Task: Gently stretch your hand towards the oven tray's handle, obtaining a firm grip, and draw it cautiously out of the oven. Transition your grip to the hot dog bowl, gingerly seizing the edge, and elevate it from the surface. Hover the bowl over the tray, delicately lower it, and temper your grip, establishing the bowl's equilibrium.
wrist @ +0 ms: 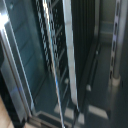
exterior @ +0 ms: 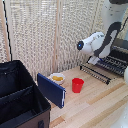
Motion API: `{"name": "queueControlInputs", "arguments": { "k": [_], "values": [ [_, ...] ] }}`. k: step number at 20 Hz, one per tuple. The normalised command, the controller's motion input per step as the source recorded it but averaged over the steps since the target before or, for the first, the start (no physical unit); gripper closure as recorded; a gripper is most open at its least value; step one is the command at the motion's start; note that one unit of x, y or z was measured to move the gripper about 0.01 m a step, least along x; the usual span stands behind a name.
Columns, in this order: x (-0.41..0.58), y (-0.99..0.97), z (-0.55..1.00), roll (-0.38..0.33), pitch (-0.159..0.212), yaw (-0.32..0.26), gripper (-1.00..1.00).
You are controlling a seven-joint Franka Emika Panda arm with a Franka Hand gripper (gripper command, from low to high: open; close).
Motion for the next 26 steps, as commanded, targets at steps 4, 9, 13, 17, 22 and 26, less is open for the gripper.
{"name": "queueControlInputs", "arguments": {
  "k": [4, 9, 13, 17, 22, 26],
  "values": [
    [0.009, -0.48, -0.06, -0.043, 0.008, 0.181, -1.00],
    [0.078, -0.33, -0.15, -0.044, 0.065, 0.127, -1.00],
    [0.134, -0.06, -0.14, -0.001, 0.088, 0.071, 1.00],
    [0.049, 0.11, -0.05, -0.101, 0.037, 0.014, 1.00],
    [0.018, 0.07, 0.02, -0.095, 0.004, 0.000, 1.00],
    [0.004, -0.11, 0.01, 0.030, 0.000, -0.029, 1.00]
  ]
}}
